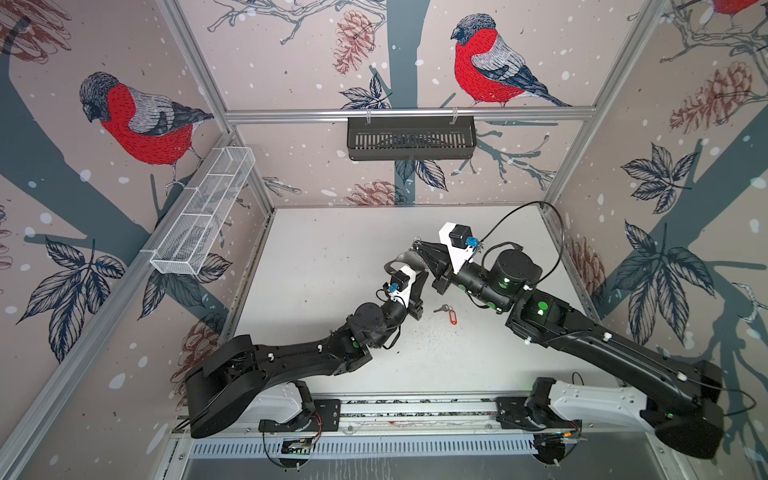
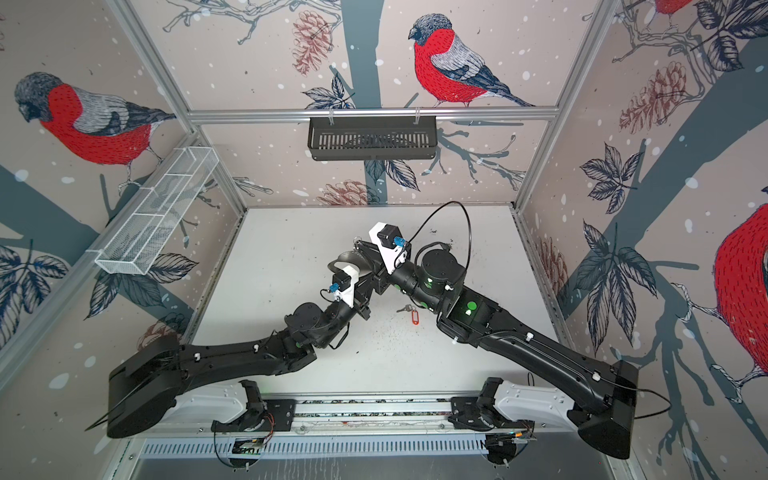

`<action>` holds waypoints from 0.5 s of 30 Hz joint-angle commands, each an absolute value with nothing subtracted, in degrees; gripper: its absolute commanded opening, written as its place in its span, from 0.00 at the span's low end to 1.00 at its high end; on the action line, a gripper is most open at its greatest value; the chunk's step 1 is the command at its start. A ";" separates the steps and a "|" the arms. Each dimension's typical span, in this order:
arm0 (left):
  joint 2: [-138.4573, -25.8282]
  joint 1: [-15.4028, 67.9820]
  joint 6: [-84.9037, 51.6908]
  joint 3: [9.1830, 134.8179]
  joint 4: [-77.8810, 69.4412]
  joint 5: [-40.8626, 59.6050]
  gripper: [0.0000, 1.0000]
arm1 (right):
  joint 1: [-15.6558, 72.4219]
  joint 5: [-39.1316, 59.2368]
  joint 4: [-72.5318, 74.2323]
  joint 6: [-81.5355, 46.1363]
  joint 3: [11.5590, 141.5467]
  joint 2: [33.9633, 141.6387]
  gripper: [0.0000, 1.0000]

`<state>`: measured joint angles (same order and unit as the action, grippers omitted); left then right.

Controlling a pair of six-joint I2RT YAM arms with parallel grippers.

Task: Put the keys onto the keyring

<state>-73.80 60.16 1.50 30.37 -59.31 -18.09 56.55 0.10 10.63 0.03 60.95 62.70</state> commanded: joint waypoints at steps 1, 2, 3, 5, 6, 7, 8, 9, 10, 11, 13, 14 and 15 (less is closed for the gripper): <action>-73.39 60.21 1.41 30.32 -61.19 -19.98 0.08 | 56.84 -0.65 13.65 -0.09 60.91 62.35 0.00; -73.30 60.21 1.53 30.32 -61.23 -20.03 0.08 | 56.82 -0.89 13.63 -0.09 60.91 62.38 0.00; -73.27 60.21 1.49 30.27 -61.25 -20.18 0.07 | 56.86 -1.12 13.62 -0.09 60.91 62.25 0.00; -73.15 60.20 1.49 30.04 -61.31 -20.39 0.05 | 56.94 -1.35 13.70 -0.14 60.82 62.29 0.00; -73.04 60.13 1.56 29.77 -61.43 -20.67 0.04 | 56.91 -1.52 13.71 -0.18 60.82 62.21 0.00; -72.93 60.20 1.58 29.58 -61.68 -20.78 0.04 | 56.93 -1.75 13.76 -0.18 60.81 62.20 0.00; -72.65 60.18 1.67 29.30 -61.92 -20.76 0.02 | 56.95 -2.00 13.79 -0.25 60.82 62.28 0.00; -72.60 60.20 1.74 29.04 -62.13 -20.89 0.01 | 56.94 -2.39 13.73 -0.25 60.82 62.27 0.00; -72.33 60.21 1.88 28.75 -62.30 -20.79 0.00 | 56.95 -2.75 13.79 -0.32 60.82 62.20 0.00; -72.12 60.15 2.02 28.66 -62.25 -20.68 0.00 | 56.92 -3.47 13.84 -0.50 60.90 62.23 0.00; -71.80 60.21 2.28 28.40 -61.79 -20.25 0.00 | 56.79 -4.32 13.68 -0.66 61.08 62.31 0.00; -71.67 60.18 2.43 28.32 -61.62 -19.80 0.00 | 56.82 -4.79 13.67 -0.83 61.15 62.35 0.00; -71.50 60.16 2.59 28.14 -61.58 -19.34 0.00 | 56.79 -5.17 13.63 -0.88 61.32 62.49 0.00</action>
<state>-72.01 60.16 1.58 28.40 -59.55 -19.70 56.88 -3.01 10.81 -0.01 60.84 62.63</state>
